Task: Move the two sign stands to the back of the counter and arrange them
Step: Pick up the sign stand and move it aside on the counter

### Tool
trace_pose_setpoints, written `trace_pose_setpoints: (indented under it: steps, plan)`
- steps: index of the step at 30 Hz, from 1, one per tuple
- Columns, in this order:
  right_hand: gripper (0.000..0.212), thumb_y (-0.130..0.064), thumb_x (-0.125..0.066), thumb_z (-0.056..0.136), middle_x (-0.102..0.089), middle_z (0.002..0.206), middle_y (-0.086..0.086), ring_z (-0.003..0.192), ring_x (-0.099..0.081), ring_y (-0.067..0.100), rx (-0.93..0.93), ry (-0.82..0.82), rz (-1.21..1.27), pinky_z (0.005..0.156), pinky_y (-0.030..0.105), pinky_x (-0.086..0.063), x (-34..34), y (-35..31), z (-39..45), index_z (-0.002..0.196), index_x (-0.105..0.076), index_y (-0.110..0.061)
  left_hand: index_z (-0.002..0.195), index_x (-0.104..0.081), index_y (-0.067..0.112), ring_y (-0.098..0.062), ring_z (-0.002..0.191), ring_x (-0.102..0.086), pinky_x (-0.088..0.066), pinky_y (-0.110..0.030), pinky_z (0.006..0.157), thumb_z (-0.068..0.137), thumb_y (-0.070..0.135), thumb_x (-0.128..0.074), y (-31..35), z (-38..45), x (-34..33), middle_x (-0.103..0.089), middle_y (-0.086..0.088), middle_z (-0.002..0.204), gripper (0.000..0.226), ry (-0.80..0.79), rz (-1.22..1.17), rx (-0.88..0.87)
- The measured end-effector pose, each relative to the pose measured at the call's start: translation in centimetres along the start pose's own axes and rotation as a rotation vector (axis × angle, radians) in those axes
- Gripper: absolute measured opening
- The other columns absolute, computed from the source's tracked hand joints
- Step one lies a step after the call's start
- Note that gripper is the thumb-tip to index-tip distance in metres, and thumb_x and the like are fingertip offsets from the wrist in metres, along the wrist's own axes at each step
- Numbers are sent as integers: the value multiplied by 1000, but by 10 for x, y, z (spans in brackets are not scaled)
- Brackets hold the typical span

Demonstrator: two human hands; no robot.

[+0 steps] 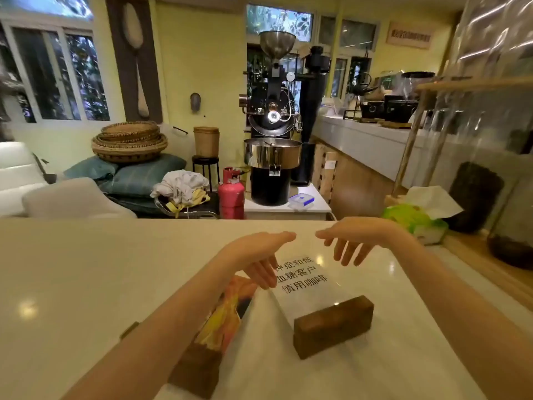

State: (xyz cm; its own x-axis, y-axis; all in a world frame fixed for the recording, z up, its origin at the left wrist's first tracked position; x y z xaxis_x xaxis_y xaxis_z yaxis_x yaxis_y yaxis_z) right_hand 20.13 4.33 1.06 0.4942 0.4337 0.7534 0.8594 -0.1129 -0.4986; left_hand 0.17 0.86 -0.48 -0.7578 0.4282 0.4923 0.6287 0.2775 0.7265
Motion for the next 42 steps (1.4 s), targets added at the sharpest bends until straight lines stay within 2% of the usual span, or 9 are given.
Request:
trace_pose_setpoints:
  steps: [6, 11, 16, 20, 22, 25, 29, 36, 42]
  plan:
    - [50, -54, -50, 82, -66, 91, 8, 81, -67, 21, -113, -86, 22, 75, 35, -57, -30, 39, 10, 109, -55, -12, 125, -40, -8, -26, 81, -65, -56, -33, 64, 85, 55, -42, -21, 3, -23, -57, -30, 122, 75, -2, 81, 102]
    - [50, -38, -66, 78, -60, 92, 3, 78, -59, 15, -69, -85, 97, 62, 23, -52, -42, 57, 9, 118, -57, -10, 129, -35, -9, -39, 93, -67, -57, -40, 69, 84, 43, -53, -36, 6, -41, -57, -32, 120, 71, -27, 11, 110]
    - [55, -30, -71, 74, -58, 105, 0, 89, -53, 13, -41, -41, 134, 68, 21, -47, -52, 62, 7, 123, -54, -13, 128, -42, 5, -25, 62, -66, -58, -30, 52, 78, 24, -67, -47, 8, -53, -62, -16, 84, 59, -25, -128, 37]
    - [59, -26, -74, 71, -57, 111, 3, 93, -54, 17, -17, 19, 137, 74, 25, -46, -57, 64, 7, 124, -53, -9, 107, -55, 6, -18, 54, -64, -54, -19, 39, 73, 8, -71, -51, 3, -62, -61, -4, 75, 38, 62, -184, -26]
    - [61, -23, -75, 71, -57, 115, 5, 97, -55, 20, -13, 34, 172, 73, 25, -48, -57, 64, 5, 125, -52, -9, 100, -56, 9, -16, 58, -62, -52, -19, 38, 71, 3, -71, -49, 1, -64, -62, -2, 79, 33, 112, -173, -68]
    - [60, -18, -75, 71, -57, 105, 5, 89, -56, 19, 11, 86, 280, 64, 24, -47, -58, 63, 1, 125, -49, -10, 99, -52, 6, -27, 80, -65, -60, -33, 57, 71, 1, -71, -41, 0, -63, -63, -12, 105, 34, 170, -147, -96]
    - [58, -18, -76, 71, -54, 98, 0, 80, -56, 13, 76, 195, 397, 57, 22, -47, -61, 60, -2, 121, -47, -15, 121, -41, 3, -31, 93, -62, -58, -36, 60, 74, 5, -69, -32, -4, -60, -55, -17, 121, 55, 275, -57, -146]
    - [48, -17, -75, 70, -62, 94, 3, 83, -63, 19, 275, 425, 497, 64, 30, -57, -68, 63, -11, 108, -44, -21, 113, -34, 10, -34, 103, -58, -55, -46, 82, 74, 8, -69, -28, -8, -59, -55, -19, 118, 52, 468, 47, -357]
    - [48, -13, -76, 69, -67, 100, 8, 90, -66, 30, 360, 476, 581, 69, 36, -59, -74, 70, -21, 106, -46, -19, 95, -28, 17, -29, 92, -57, -48, -35, 70, 77, 8, -65, -33, -13, -69, -61, -17, 110, 43, 553, 109, -447]
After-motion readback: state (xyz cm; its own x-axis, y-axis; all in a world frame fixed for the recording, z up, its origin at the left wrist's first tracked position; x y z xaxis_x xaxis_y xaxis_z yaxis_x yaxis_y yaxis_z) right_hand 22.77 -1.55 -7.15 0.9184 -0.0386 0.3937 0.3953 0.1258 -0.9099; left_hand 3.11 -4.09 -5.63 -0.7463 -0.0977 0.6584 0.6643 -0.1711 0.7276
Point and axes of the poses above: each hand's wrist, its own z-axis towards the middle knuckle, its own x-axis out of the back of the hand, y = z × x, the point moved 1 cm from there along z, towards the middle knuckle
